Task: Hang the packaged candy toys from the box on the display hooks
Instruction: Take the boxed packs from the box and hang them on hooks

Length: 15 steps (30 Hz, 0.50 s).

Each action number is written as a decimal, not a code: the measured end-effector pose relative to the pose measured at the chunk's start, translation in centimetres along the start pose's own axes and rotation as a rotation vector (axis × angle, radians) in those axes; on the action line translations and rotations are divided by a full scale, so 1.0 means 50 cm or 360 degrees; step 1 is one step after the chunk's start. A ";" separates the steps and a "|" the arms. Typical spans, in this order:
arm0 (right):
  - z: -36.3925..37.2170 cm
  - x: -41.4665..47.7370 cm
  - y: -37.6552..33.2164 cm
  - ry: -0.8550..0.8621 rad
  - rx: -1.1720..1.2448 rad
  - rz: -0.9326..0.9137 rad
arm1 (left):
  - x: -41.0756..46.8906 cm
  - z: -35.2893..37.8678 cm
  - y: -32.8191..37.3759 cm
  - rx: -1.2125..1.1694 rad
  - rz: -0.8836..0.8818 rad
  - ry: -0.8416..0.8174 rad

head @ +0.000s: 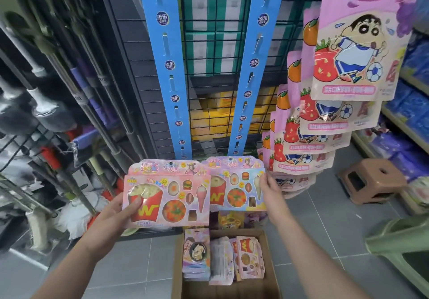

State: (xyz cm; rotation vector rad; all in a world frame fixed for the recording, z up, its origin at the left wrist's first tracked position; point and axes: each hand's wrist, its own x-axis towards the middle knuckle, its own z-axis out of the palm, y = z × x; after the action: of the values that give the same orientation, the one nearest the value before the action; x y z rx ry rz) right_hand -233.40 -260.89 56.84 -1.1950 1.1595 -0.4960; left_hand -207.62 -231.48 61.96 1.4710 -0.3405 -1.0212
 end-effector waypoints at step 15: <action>-0.012 0.065 0.025 0.0141 -0.0200 0.0033 | 0.045 0.017 -0.034 -0.0026 -0.0097 -0.0029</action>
State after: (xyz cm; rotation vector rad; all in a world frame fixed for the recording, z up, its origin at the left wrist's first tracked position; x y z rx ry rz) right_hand -233.01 -263.39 54.36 -1.2781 1.2933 -0.4699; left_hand -207.59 -233.31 59.67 1.4656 -0.3015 -1.0845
